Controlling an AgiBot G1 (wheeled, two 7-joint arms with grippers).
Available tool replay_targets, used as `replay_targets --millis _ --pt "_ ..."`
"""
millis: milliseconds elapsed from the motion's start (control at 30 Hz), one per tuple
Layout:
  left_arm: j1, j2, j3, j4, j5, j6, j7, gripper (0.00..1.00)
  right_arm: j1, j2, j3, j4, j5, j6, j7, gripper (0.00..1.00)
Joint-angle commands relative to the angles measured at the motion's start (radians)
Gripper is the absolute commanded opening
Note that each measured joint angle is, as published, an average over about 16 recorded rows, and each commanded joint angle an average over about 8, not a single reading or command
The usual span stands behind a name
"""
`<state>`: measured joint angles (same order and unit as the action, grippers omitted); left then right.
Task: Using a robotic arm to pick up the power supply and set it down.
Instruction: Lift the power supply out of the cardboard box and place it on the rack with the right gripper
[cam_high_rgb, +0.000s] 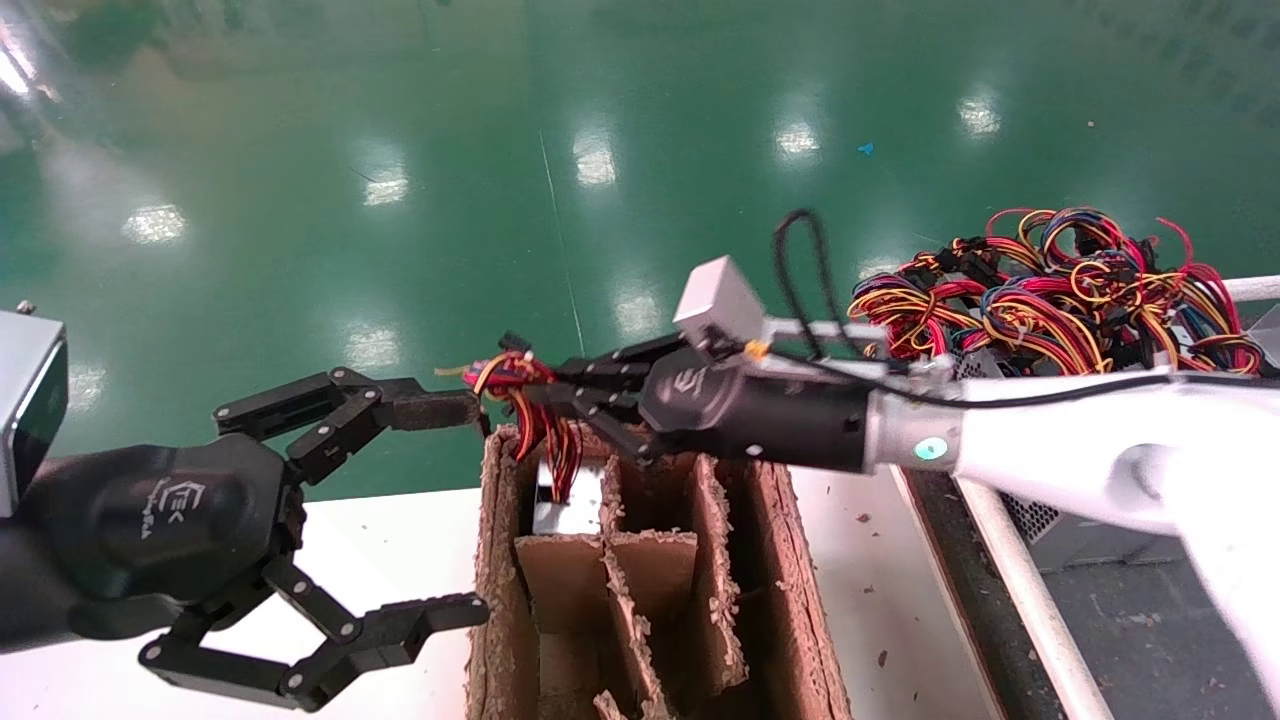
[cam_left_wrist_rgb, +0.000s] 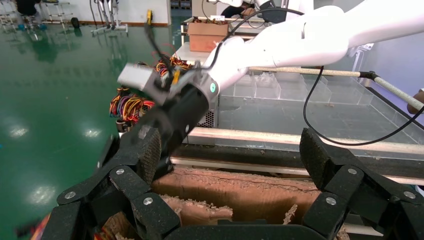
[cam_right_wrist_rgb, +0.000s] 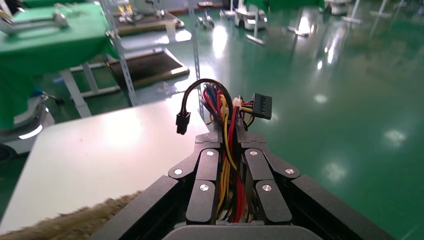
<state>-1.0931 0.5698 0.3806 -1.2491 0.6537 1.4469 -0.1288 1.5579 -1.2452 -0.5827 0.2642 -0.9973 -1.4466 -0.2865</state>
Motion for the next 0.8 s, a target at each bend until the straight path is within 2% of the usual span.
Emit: replay_targets --millis 33,233,433,600,800 --pt "0.0 0.0 0.0 0.0 0.0 0.0 0.0 1.0 0.011 0.017 0.008 0.008 0.012 -0.025 0.002 0.0" --pt "0.0 0.0 0.0 0.0 0.0 0.0 0.0 1.0 0.035 0.118 0.052 0.103 0.079 -0.09 0.065 0.0" --pt "0.0 0.0 0.0 0.0 0.0 0.0 0.0 1.0 0.042 0.245 0.094 0.274 0.143 -0.104 0.178 0.0" --pt "0.0 0.0 0.0 0.0 0.0 0.0 0.0 1.0 0.032 0.384 0.124 0.474 0.178 -0.075 0.304 0.0" --pt "0.0 0.0 0.0 0.0 0.0 0.0 0.0 1.0 -0.045 0.59 0.181 0.739 0.224 0.017 0.443 0.0"
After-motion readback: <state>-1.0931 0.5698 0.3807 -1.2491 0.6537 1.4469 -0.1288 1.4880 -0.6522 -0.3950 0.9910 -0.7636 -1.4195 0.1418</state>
